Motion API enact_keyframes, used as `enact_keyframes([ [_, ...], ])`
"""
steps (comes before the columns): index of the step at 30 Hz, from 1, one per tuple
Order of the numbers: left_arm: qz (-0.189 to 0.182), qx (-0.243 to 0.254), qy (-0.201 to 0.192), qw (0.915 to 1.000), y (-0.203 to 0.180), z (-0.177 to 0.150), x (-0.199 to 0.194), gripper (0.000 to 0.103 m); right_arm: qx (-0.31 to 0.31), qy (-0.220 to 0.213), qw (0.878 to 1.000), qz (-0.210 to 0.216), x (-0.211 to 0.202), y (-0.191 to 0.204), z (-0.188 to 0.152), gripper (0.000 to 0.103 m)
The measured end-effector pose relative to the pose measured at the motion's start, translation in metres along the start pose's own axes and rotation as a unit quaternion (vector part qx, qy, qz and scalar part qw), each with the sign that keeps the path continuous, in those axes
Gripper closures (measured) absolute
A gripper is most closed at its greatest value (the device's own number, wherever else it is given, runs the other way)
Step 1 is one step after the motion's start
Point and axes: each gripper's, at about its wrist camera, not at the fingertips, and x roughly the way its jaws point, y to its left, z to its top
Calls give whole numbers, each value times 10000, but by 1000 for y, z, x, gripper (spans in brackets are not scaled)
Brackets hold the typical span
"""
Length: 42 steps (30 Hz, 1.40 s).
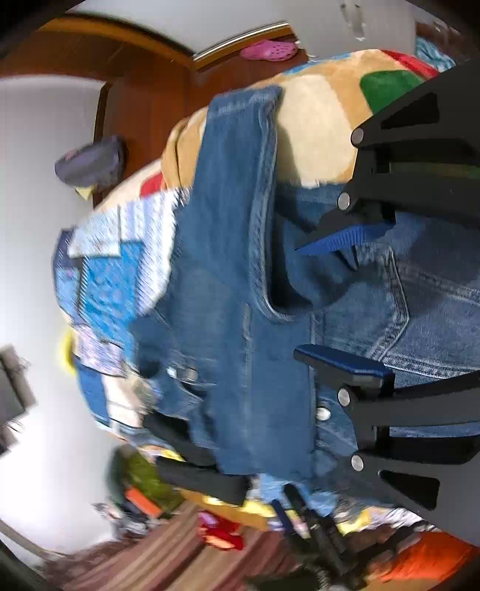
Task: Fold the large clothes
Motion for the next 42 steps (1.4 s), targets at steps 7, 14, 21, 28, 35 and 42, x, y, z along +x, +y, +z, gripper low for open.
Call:
enact_keyframes([
  [7,-52,8,69,10000,-5,1,9,33,1364,-150,9905,-61,5,-63,6,53],
  [14,-52,-77,192,9998,-1,4,22,33,2762,-21,9609,191,43,-123,0,53],
  [21,-30,-180,280,9994,4,7,35,33,3294,-183,9440,41,74,-149,8,53],
  [28,20,-206,269,9994,9,10,37,33,3023,-520,9513,-302,70,-149,18,88],
  [35,82,-280,16,9996,19,12,17,33,1874,-1244,9743,-125,4,-83,57,92],
  [42,105,-394,-316,9987,35,9,-15,33,577,-1702,9830,373,-43,25,88,93],
])
